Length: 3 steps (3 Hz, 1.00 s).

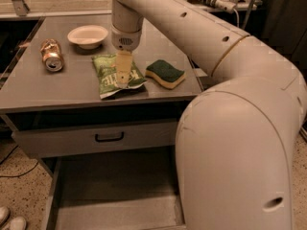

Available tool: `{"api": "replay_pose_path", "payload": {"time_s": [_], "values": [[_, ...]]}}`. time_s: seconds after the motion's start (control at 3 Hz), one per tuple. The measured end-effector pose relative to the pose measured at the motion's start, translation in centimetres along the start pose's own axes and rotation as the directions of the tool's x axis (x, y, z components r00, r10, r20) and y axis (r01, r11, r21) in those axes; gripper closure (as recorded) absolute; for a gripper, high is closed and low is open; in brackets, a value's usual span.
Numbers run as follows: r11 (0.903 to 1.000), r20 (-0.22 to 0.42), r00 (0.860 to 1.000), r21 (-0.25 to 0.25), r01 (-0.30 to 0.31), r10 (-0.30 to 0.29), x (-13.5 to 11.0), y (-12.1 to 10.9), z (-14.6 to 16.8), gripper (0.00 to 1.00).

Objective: Place green jalapeno chip bag into middle drawer

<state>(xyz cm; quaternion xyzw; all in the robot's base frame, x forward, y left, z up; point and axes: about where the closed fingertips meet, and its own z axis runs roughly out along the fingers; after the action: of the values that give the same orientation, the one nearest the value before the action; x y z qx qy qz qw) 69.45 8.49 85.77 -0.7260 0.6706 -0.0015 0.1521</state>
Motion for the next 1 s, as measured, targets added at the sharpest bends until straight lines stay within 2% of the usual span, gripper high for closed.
{"api": "replay_pose_path", "payload": {"time_s": [0.33, 0.67, 1.0], "values": [[0.9993, 0.028, 1.000, -0.037, -0.005, 0.006, -0.2, 0.5, 1.5, 0.00], [0.9983, 0.062, 0.998, -0.053, -0.022, 0.025, -0.1, 1.1, 2.6, 0.00], [0.9983, 0.062, 0.998, -0.053, -0.022, 0.025, -0.1, 1.1, 2.6, 0.18]]}}
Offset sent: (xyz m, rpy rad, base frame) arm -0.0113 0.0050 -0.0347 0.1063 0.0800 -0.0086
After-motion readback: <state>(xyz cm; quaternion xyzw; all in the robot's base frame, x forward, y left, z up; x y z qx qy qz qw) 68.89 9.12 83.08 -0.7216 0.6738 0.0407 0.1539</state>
